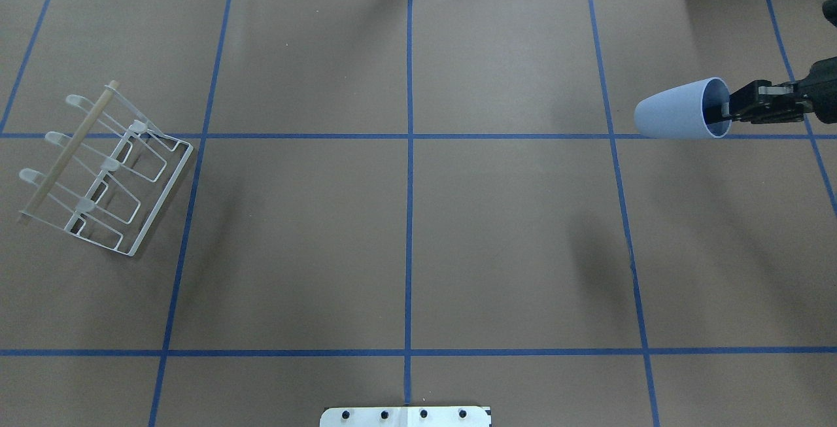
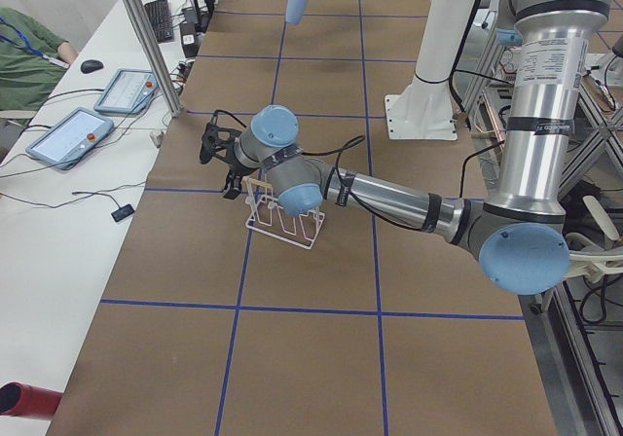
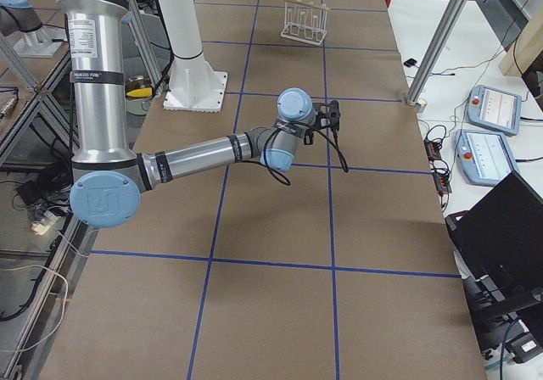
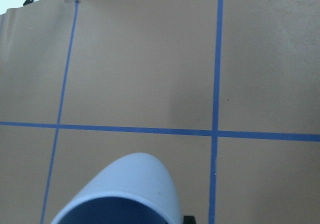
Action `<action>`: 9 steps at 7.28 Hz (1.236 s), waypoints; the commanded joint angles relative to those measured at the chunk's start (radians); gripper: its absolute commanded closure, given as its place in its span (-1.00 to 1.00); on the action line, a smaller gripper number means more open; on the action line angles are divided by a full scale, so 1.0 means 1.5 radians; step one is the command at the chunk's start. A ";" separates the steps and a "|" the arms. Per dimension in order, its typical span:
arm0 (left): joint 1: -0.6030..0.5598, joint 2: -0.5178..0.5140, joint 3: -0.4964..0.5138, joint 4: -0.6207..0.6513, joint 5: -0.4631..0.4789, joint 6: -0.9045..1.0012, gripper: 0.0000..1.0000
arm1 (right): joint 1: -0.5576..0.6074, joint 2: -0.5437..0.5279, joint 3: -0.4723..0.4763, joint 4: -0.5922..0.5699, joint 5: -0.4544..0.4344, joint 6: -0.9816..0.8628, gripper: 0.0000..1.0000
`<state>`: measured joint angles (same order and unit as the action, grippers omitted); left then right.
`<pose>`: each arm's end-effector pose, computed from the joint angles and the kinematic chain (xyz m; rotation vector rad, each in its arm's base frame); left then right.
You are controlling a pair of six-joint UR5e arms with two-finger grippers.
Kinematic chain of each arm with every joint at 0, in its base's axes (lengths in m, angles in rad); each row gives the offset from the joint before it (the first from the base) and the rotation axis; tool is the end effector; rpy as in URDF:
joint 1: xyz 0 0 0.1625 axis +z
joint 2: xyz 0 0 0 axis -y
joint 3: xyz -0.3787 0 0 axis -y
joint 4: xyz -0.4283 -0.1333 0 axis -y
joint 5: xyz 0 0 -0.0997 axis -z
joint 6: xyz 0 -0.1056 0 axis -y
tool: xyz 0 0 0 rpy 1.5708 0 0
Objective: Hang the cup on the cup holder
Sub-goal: 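Lift the cup and carry it toward the table center while the left arm approaches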
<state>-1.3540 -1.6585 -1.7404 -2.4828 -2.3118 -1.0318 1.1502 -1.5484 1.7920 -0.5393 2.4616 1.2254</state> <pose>0.0595 -0.5583 0.3694 0.5182 1.1736 -0.2680 -0.1642 -0.4926 0.3618 0.2420 -1.3660 0.1043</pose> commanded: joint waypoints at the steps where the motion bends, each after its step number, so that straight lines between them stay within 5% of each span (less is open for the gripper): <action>1: 0.055 -0.055 0.000 -0.108 0.002 -0.225 -0.96 | -0.032 0.001 0.000 0.130 -0.001 0.131 1.00; 3: 0.132 -0.106 -0.006 -0.165 0.070 -0.381 -0.96 | -0.061 0.012 0.005 0.240 0.001 0.239 1.00; 5: 0.254 -0.145 -0.039 -0.203 0.204 -0.545 -0.96 | -0.087 0.059 0.006 0.327 -0.001 0.396 1.00; 7: 0.419 -0.219 -0.049 -0.202 0.406 -0.669 -0.96 | -0.093 0.115 0.008 0.344 -0.007 0.480 1.00; 9: 0.524 -0.258 -0.055 -0.197 0.501 -0.711 -0.96 | -0.101 0.157 0.020 0.346 -0.028 0.548 1.00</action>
<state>-0.6606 -2.0097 -1.8182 -2.7822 -1.6419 -2.0445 1.0078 -1.3498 1.8099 -0.0227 2.4396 1.9876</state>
